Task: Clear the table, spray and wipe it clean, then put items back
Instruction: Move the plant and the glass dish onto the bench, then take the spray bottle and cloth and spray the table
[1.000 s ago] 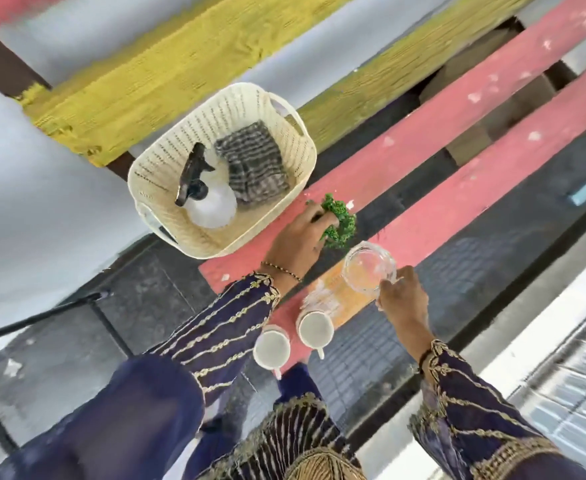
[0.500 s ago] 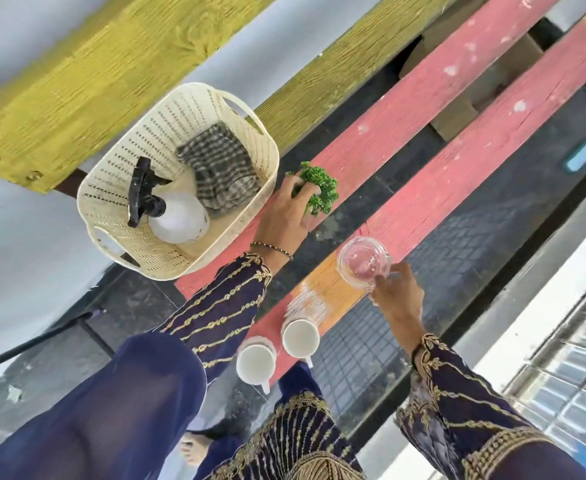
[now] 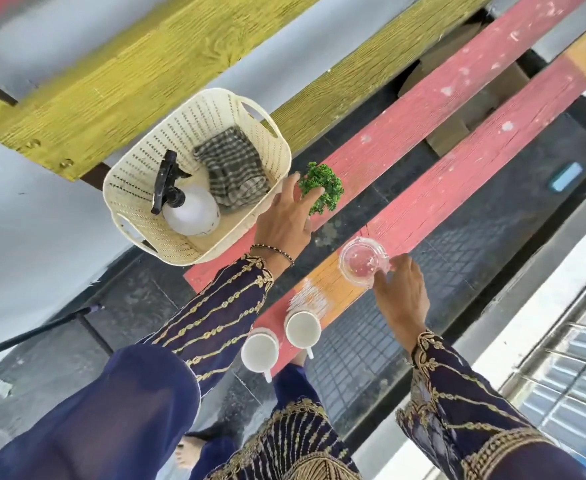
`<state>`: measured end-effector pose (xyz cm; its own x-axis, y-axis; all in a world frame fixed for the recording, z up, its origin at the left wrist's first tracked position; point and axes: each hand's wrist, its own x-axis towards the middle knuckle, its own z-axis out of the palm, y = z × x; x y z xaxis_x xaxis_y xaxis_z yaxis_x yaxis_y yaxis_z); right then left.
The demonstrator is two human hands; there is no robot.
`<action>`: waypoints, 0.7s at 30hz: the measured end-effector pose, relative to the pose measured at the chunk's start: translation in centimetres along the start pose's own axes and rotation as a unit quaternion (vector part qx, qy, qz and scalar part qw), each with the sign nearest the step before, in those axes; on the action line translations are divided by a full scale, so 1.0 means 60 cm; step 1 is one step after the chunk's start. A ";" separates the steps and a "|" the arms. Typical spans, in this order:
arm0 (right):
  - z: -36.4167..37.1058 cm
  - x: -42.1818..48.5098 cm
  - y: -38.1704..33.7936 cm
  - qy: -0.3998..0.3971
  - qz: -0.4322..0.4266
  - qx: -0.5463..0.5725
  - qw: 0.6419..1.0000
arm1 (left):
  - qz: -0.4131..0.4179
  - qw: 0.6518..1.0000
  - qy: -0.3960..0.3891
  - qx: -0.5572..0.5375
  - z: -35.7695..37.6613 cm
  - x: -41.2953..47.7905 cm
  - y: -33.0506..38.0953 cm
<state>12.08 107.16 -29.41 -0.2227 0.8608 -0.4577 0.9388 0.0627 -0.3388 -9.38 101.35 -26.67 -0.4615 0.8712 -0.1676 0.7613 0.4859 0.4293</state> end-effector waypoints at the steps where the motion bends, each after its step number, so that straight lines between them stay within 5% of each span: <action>1: -0.003 -0.004 -0.003 0.003 -0.020 -0.017 1.000 | 0.004 1.000 0.002 -0.003 -0.006 -0.006 0.002; 7: -0.006 -0.054 -0.075 0.032 -0.217 -0.114 0.969 | 0.031 0.997 0.071 -0.013 -0.073 -0.079 -0.029; 15: 0.035 -0.104 -0.270 0.081 -0.445 -0.008 0.892 | -0.051 0.981 0.178 -0.055 -0.166 -0.162 -0.124; 18: 0.063 -0.103 -0.357 0.082 -0.491 0.023 0.867 | -0.113 0.969 0.194 -0.105 -0.187 -0.183 -0.165; 21: 0.107 -0.087 -0.428 0.007 -0.452 0.035 0.891 | -0.164 0.955 0.207 -0.139 -0.195 -0.196 -0.205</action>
<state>-12.55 97.81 -23.56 -0.8756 0.4814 0.0387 0.3589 0.7022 -0.6149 -18.63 84.31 -19.59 -0.8381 0.5455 0.0062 0.4214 0.6400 0.6425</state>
